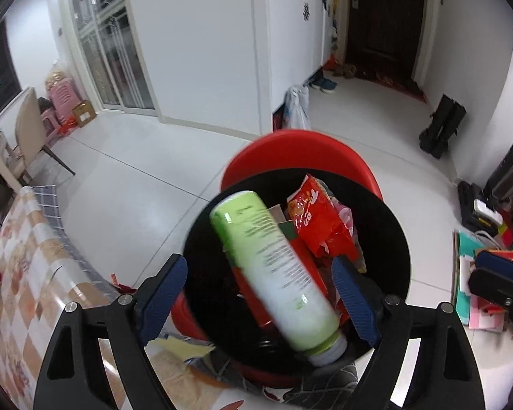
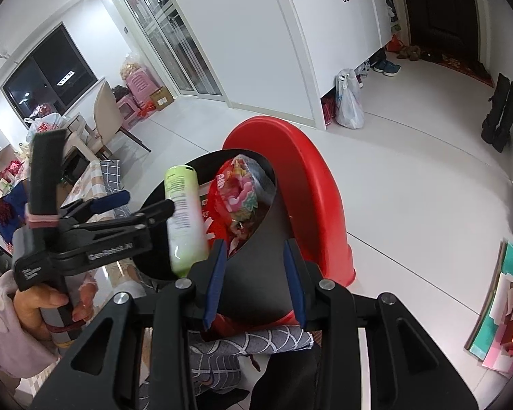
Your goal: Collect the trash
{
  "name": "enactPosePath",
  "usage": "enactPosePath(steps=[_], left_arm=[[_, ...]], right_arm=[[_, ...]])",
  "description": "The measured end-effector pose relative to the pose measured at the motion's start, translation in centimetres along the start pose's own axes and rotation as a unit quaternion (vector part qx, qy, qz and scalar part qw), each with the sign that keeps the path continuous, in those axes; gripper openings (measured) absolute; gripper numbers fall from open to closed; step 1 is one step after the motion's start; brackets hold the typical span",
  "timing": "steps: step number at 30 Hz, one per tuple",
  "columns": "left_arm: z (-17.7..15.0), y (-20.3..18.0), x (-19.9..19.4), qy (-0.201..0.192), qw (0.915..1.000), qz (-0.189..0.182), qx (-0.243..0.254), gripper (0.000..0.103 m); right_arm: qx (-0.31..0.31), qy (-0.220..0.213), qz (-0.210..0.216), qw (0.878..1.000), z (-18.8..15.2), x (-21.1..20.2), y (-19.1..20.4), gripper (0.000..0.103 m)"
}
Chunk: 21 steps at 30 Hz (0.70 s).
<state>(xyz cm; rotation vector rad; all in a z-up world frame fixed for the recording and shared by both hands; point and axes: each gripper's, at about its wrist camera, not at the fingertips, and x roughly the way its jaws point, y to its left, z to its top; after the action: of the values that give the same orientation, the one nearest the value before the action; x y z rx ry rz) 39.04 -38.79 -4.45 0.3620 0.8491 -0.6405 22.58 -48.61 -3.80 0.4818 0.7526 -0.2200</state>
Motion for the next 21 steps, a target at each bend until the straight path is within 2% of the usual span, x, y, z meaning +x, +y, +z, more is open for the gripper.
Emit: enactPosePath(steps=[5,7,9,13,15,18,21], left_arm=[[-2.0,1.1,-3.9,-0.029,0.9995,0.005,-0.009,0.103],[-3.1,1.4,-5.6,-0.037,0.9992,0.011,-0.007,0.103],[-4.3,1.8,-7.4,-0.045,0.9988,0.016,-0.005,0.103],[-6.9,2.6,-10.6,-0.054,0.9981,0.024,-0.017,0.103],[-8.4,3.1,-12.0,-0.057,0.9977,0.029,-0.024,0.103],[-10.7,4.1,-13.9,-0.057,0.9971,0.039,-0.034,0.103],[-12.7,5.2,-15.7,-0.058,0.9962,0.047,-0.046,0.103]], right_arm=[[-0.004,0.002,0.01,1.0,-0.6,-0.4,1.2,0.045],[-0.008,0.002,0.015,1.0,-0.9,-0.7,2.0,0.053],[-0.014,-0.001,0.02,1.0,-1.2,-1.1,2.5,0.067],[-0.032,-0.006,0.027,0.999,-2.0,-2.0,4.3,0.08],[-0.035,-0.013,0.03,0.999,-2.5,-2.5,5.3,0.092],[-0.042,-0.02,0.033,0.998,-3.1,-3.2,6.6,0.1],[-0.056,-0.03,0.034,0.997,-4.2,-3.9,8.3,0.103]])
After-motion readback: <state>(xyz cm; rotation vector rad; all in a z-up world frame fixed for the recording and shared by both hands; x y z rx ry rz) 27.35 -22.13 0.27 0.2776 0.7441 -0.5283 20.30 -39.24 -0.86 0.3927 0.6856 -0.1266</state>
